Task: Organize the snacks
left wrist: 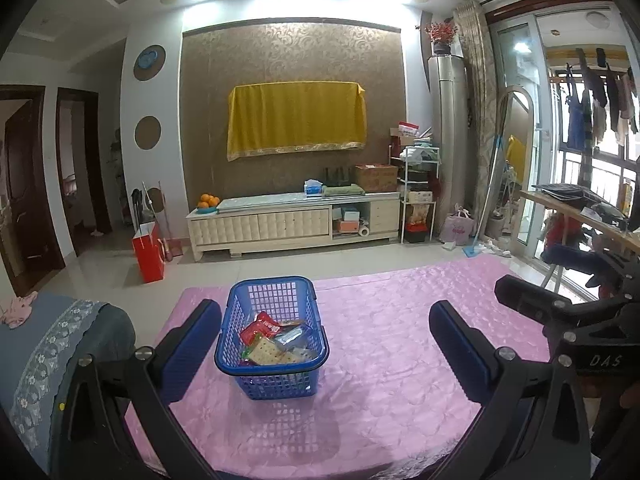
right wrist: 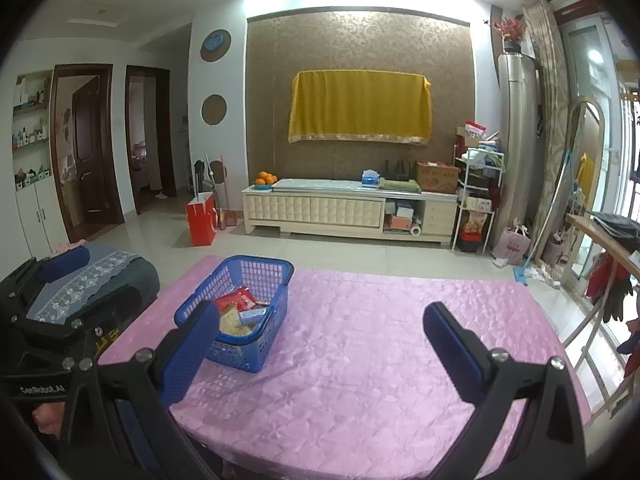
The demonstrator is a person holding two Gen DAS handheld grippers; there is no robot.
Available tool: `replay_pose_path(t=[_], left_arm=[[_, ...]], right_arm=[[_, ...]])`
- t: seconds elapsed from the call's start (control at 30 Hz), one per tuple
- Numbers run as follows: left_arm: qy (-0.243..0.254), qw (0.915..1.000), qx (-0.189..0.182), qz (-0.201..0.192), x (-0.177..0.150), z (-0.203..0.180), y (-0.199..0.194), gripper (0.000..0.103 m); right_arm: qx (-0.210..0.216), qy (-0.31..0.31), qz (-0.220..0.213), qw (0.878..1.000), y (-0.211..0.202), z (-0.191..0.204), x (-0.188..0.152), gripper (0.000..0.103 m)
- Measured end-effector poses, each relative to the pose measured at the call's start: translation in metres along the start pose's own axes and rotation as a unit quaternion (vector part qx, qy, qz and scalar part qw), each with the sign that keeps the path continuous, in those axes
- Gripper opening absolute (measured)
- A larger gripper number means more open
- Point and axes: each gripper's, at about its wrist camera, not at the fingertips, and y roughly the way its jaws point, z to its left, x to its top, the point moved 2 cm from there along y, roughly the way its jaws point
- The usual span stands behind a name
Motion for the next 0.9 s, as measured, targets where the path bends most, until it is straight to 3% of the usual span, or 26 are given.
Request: replay_pose_path(t=[0.9], left_arm=[[-0.013,0.9998,-0.013,0.003,0.0,0.0,-0.005,0.103]], right_arm=[[-0.002,0.011,0.003,1.0,-0.016,-0.001,-0.006,0.103]])
